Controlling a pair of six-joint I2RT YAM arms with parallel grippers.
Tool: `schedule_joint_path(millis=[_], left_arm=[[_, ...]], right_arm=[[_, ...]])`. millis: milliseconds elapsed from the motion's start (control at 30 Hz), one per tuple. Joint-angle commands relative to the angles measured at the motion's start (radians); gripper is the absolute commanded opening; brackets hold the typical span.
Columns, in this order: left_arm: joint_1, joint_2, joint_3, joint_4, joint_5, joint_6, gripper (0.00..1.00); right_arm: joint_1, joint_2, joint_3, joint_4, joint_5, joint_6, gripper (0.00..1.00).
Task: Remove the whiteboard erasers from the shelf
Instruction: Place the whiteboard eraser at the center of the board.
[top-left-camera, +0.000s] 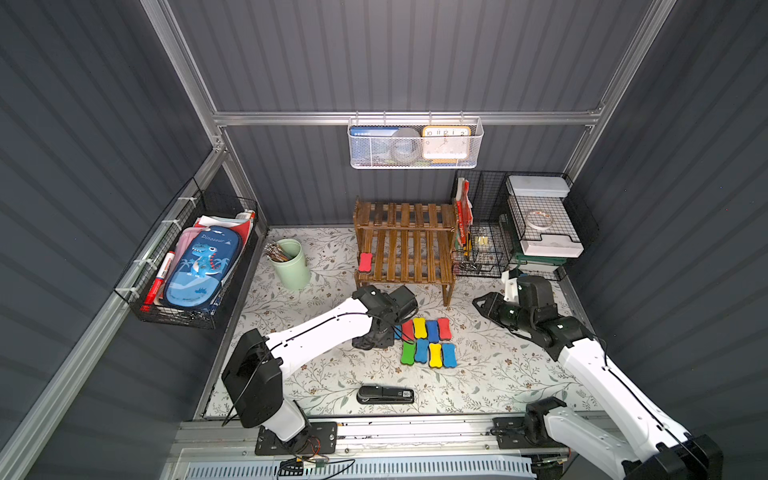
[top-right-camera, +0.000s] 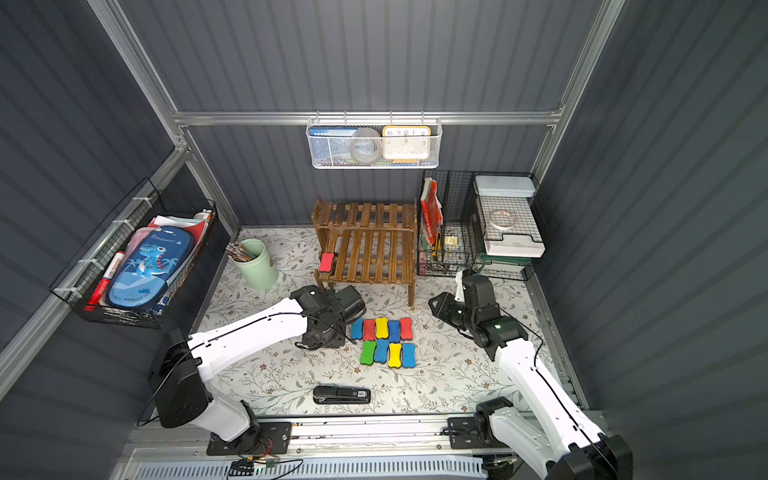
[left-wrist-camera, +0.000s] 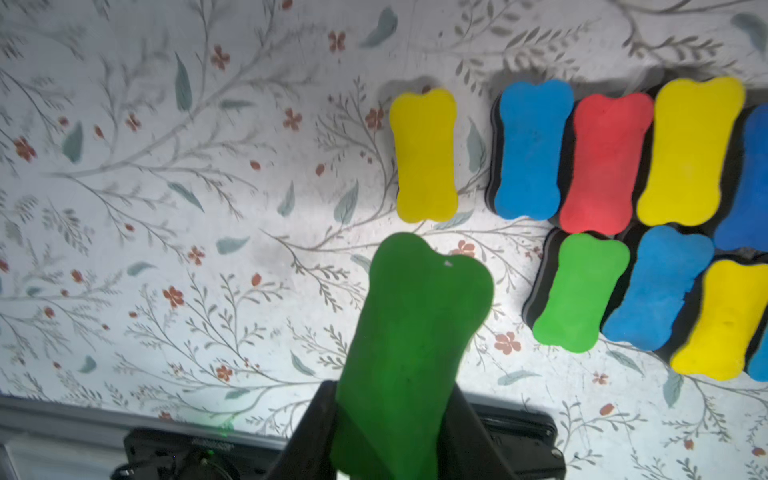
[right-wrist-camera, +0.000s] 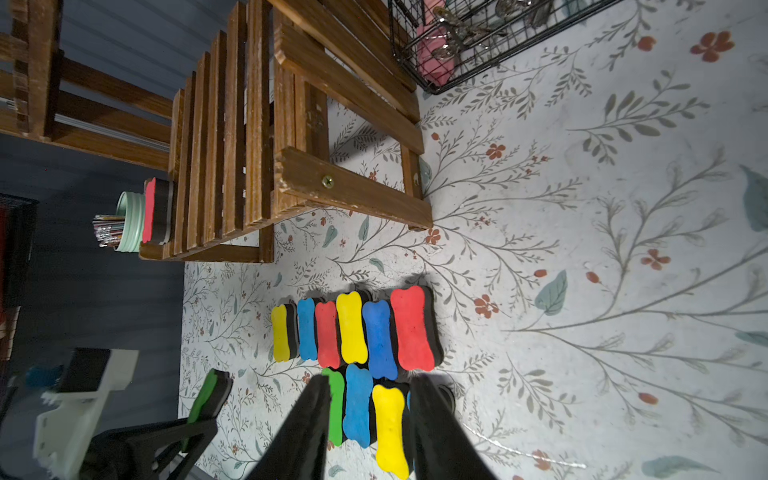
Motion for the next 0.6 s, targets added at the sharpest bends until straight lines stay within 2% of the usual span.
schedule_joint_path(millis=[0, 400, 567], left_arm=[[-0.010, 0.068, 0.033, -0.033, 0.087, -0.105, 0.02], [-0.017, 0.209, 0.086, -0.035, 0.126, -0.209, 0.00], [-0.028, 0.264, 0.092, -0.022, 0.160, -0.213, 0.00]], right_arm=[[-0.003, -0.004, -0.005, 0.019, -0.026, -0.009, 0.37], [-0.003, -0.010, 0.000, 0.004, -0.025, -0.013, 0.37], [-0.003, -0.015, 0.002, 0.001, -0.015, -0.013, 0.37]])
